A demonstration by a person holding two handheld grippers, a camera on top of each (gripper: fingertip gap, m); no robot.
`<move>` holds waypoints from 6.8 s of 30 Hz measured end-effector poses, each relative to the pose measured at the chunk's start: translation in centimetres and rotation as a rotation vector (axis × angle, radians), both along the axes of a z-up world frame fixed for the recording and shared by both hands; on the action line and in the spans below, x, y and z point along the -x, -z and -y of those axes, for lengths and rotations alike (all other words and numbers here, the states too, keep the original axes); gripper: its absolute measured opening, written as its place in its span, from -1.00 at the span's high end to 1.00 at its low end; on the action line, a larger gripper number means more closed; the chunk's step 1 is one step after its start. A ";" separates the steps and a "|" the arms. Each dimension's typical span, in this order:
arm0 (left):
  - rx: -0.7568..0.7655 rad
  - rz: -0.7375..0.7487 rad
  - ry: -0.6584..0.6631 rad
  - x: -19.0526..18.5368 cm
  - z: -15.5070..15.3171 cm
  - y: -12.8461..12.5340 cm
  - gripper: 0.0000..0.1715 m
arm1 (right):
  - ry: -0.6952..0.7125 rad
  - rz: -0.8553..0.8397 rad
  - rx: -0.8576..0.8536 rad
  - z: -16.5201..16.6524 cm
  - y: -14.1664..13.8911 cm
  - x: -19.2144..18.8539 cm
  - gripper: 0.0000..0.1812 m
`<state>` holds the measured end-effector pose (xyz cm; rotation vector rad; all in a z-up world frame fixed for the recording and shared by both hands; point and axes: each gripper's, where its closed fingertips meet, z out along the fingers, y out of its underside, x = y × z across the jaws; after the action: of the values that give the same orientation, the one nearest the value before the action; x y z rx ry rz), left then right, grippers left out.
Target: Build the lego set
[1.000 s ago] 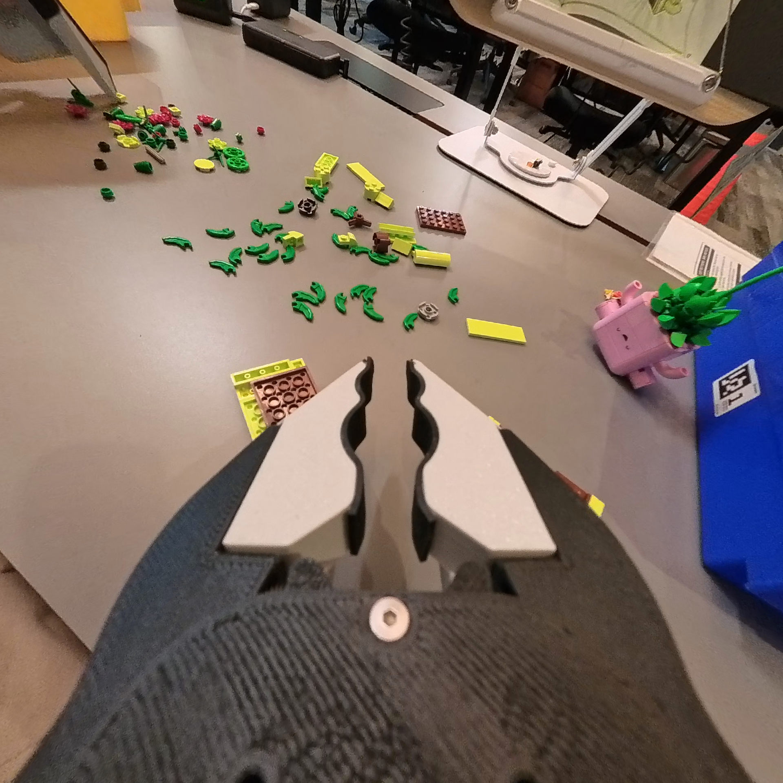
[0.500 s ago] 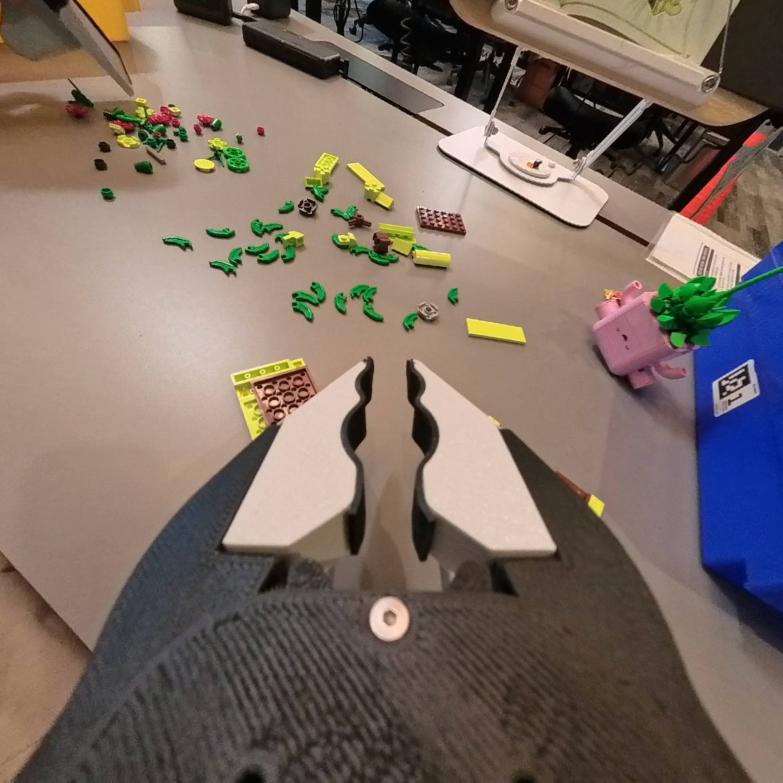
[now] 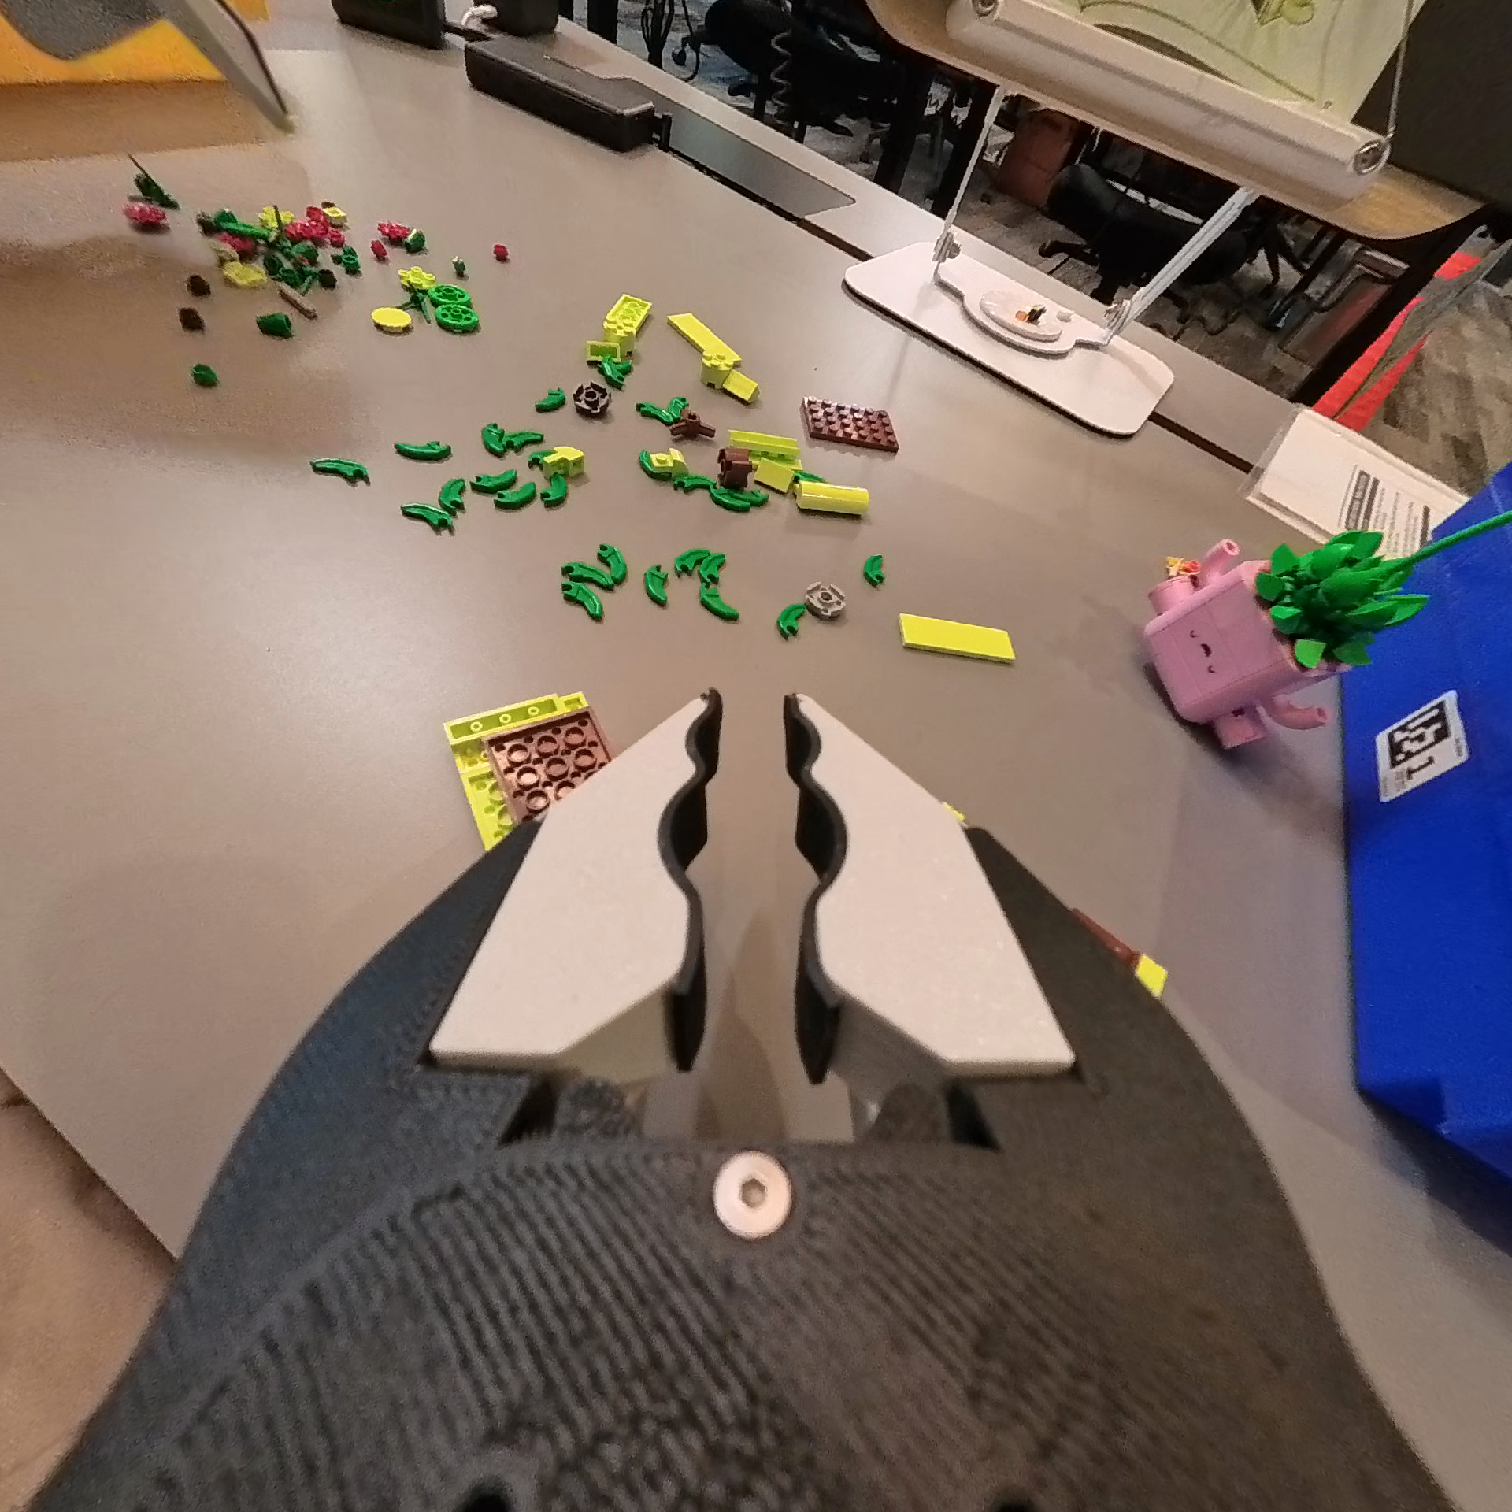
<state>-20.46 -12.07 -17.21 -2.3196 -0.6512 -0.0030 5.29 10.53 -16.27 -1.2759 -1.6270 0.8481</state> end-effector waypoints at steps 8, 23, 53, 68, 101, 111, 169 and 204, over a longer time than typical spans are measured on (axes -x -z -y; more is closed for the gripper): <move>-0.150 -0.039 0.905 -23.5 -13.1 -3.1 0.94 | 0.000 -0.106 0.147 -0.9 -1.9 -0.6 0.84; -0.018 -0.101 1.129 -32.6 -16.2 3.6 0.77 | -0.034 -0.174 0.051 0.0 -2.7 -1.2 0.79; -0.131 -0.125 0.907 -27.7 -18.4 3.6 0.55 | -0.438 0.364 0.131 6.9 4.8 -6.2 0.94; -0.138 -0.131 1.033 -29.4 -17.4 3.6 0.56 | -0.391 0.284 0.192 2.9 3.3 -5.0 0.94; -0.137 -0.132 1.033 -29.4 -17.4 3.7 0.56 | -0.394 0.450 0.420 2.9 3.9 -4.6 1.00; -0.136 -0.138 1.033 -29.4 -17.4 3.7 0.56 | -0.365 0.568 0.406 2.8 4.1 -4.6 1.00; -0.133 -0.136 1.017 -29.4 -17.4 3.7 0.56 | -0.206 0.264 0.238 1.5 1.4 -4.6 0.88; -0.074 -0.163 0.236 -1.8 1.6 -2.7 0.93 | -0.219 0.246 0.300 4.3 3.9 -5.1 0.61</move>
<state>-18.62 -13.67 -14.52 -2.2835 -0.2892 0.0515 10.42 6.19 -20.17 -1.4723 -1.9124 1.1402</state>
